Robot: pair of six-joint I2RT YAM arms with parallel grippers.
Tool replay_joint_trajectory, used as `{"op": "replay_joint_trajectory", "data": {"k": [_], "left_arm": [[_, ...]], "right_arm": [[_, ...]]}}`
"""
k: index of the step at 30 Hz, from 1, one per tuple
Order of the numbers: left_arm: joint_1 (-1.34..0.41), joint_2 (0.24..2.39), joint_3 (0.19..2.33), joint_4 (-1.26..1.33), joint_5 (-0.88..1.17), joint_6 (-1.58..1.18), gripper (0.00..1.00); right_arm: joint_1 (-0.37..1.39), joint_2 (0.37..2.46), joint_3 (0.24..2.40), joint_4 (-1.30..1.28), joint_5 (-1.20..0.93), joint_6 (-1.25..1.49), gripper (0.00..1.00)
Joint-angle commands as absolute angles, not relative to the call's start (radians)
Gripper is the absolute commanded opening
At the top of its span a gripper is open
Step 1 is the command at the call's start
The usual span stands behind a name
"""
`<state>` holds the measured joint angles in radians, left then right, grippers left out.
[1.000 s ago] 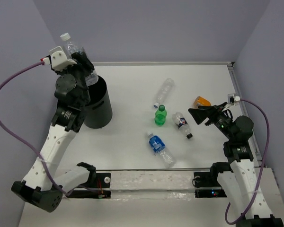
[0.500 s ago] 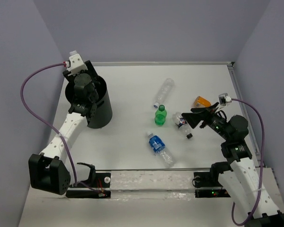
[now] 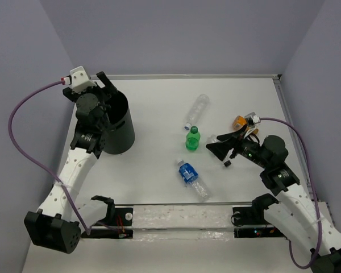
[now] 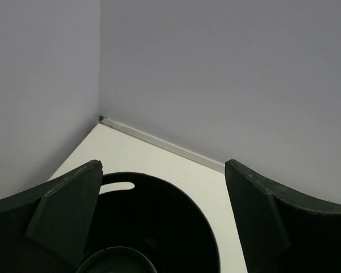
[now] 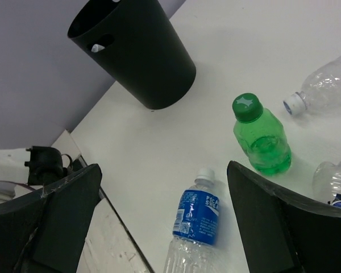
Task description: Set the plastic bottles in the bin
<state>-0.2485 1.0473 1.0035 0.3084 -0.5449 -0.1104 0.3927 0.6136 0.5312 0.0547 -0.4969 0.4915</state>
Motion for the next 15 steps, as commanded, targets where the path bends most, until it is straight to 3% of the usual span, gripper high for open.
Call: {"op": "replay_joint_trajectory", "data": {"k": [1,10,15], "left_arm": [[-0.249,0.927,1.075,0.174,-0.362,-0.232,0.99],[-0.25,0.645,0.974,-0.124,-0.063,-0.302,0.99],[-0.25,0.48,0.969,-0.323,-0.005,-0.284,0.99]], "right_arm": [[0.498,0.637,0.618,-0.03,-0.422,0.413,0.96],[0.908,0.797,0.663,-0.228,-0.092,0.405,0.98],[1.117,1.041,0.742,-0.313,0.193,0.417,1.0]]}}
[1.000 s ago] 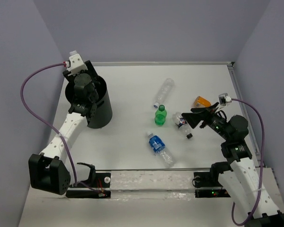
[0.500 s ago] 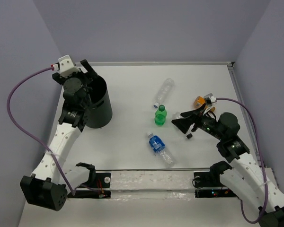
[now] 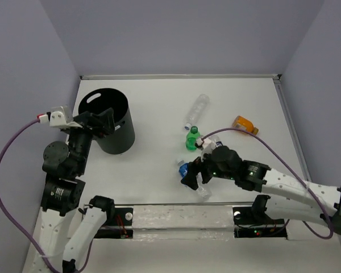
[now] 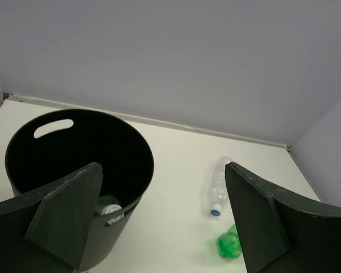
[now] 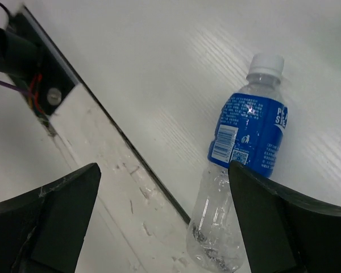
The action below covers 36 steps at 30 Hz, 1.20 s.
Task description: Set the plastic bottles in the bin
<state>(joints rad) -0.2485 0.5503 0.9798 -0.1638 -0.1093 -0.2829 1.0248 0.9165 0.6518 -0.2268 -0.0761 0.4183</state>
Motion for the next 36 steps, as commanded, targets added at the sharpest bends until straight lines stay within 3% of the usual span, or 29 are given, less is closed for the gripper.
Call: {"op": "replay_joint_trajectory", "data": {"k": [1,8,11,20,28,32,36], "left_arm": [[-0.249,0.444,0.971,-0.357,0.055,-0.281,0.99],[-0.25,0.41,0.997,-0.454,0.13,-0.27,0.99],[-0.25,0.391,1.012,-0.459,0.12,-0.247,0.99],[-0.276,0.342,1.015,-0.454,0.092,-0.222,0.99],[-0.307,0.313,1.028,-0.466,0.054,-0.221,0.99],[-0.318,0.301,1.012,-0.453,0.043,-0.221,0.99],[-0.325,0.293,0.997,-0.442,0.048,-0.224,0.99]], "right_arm": [[1.127,1.087,0.785,-0.348,0.227,0.419,1.0],[1.138,1.403,0.951,-0.457,0.44,0.39,0.99],[1.138,1.5,1.018,-0.489,0.497,0.394,0.93],[1.138,1.746,1.184,-0.558,0.499,0.383,0.79],[1.138,1.815,1.23,-0.594,0.425,0.379,0.84],[1.149,1.821,1.236,-0.598,0.434,0.396,0.41],[1.167,1.801,1.272,-0.597,0.439,0.385,0.18]]}}
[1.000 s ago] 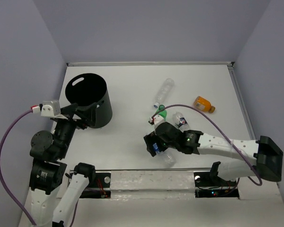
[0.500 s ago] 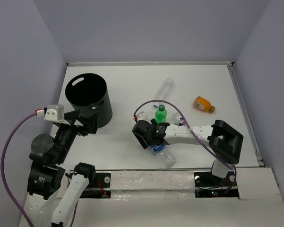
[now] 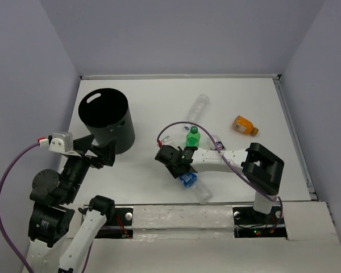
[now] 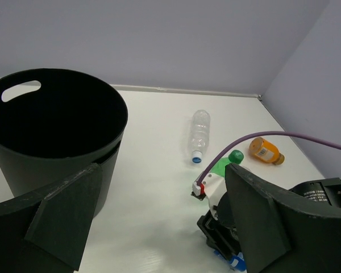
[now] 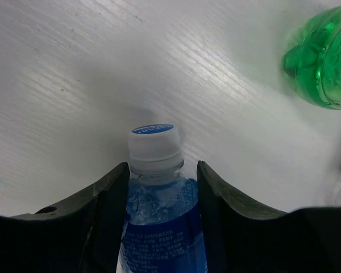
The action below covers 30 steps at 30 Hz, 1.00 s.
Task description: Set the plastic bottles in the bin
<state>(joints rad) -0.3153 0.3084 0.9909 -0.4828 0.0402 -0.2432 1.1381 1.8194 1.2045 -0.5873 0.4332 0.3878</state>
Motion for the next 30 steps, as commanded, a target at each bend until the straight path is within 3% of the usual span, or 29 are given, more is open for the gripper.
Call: {"op": "replay_joint_trajectory", "data": {"k": [1,3,9,17,23,30], "left_arm": [[-0.327,0.287,0.994,-0.439,0.048,-0.224,0.99],[-0.328,0.281,0.996,-0.431,0.045,-0.229,0.99],[-0.336,0.298,1.005,-0.402,0.025,-0.248,0.99],[-0.336,0.252,0.942,-0.33,-0.063,-0.316,0.99],[-0.334,0.233,0.887,-0.287,-0.112,-0.319,0.99],[-0.336,0.155,0.759,-0.207,-0.16,-0.397,0.99]], "right_arm": [[1.167,1.798,1.299,-0.597,0.433,0.376,0.17],[1.176,1.776,1.336,-0.597,0.419,0.367,0.17],[1.177,1.623,1.454,-0.436,0.351,0.284,0.02],[1.142,1.569,1.624,0.052,0.316,0.094,0.0],[1.06,1.65,1.712,0.44,0.262,0.124,0.0],[1.029,1.87,1.934,0.683,0.232,0.088,0.0]]}}
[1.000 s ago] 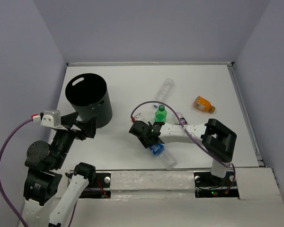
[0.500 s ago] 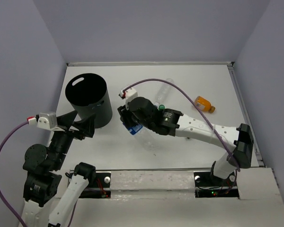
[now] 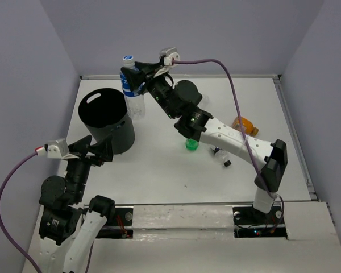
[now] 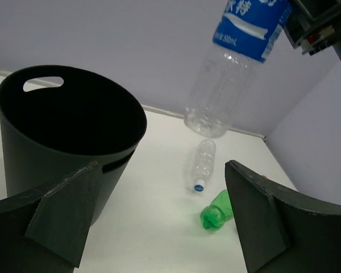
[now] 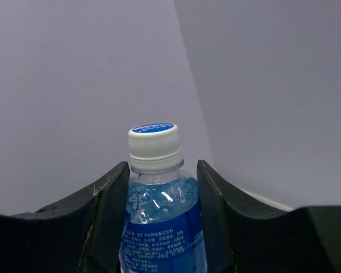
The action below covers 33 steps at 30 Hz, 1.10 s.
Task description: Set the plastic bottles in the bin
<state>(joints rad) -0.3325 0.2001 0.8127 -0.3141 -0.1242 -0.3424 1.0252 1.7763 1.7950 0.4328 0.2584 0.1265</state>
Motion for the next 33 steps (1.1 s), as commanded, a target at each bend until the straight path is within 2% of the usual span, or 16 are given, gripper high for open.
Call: {"op": "replay_joint_trajectory", "data": {"k": [1,10,18,20,21,22,24,28,33], "left_arm": [[-0.337,0.147,0.732,-0.201,-0.176,-0.405,0.99],[-0.347,0.124,0.68,-0.183,-0.224,-0.408,0.99],[-0.347,0.115,0.704,-0.23,-0.285,-0.408,0.99],[-0.348,0.114,0.706,-0.232,-0.282,-0.408,0.99],[-0.347,0.112,0.706,-0.23,-0.282,-0.408,0.99],[-0.348,0.115,0.706,-0.23,-0.285,-0.407,0.99],[-0.348,0.121,0.706,-0.229,-0.288,-0.403,0.99],[-0.348,0.124,0.704,-0.229,-0.288,-0.403,0.99],[-0.348,0.121,0.701,-0.229,-0.279,-0.403,0.99]], "right_arm": [[1.029,1.932,1.969,0.693,0.233,0.086,0.0],[1.008,2.206,2.279,0.658,0.065,0.103,0.0],[0.99,2.264,2.189,0.638,0.057,0.116,0.0],[0.989,2.244,2.149,0.635,0.041,0.126,0.15],[0.989,2.237,2.117,0.632,0.037,0.127,0.29],[0.989,2.22,2.105,0.624,0.023,0.13,0.59],[0.989,2.191,2.05,0.609,0.009,0.132,0.8],[0.989,2.083,1.965,0.574,0.02,0.126,0.86],[0.989,1.816,1.654,0.506,0.086,0.089,0.92]]}}
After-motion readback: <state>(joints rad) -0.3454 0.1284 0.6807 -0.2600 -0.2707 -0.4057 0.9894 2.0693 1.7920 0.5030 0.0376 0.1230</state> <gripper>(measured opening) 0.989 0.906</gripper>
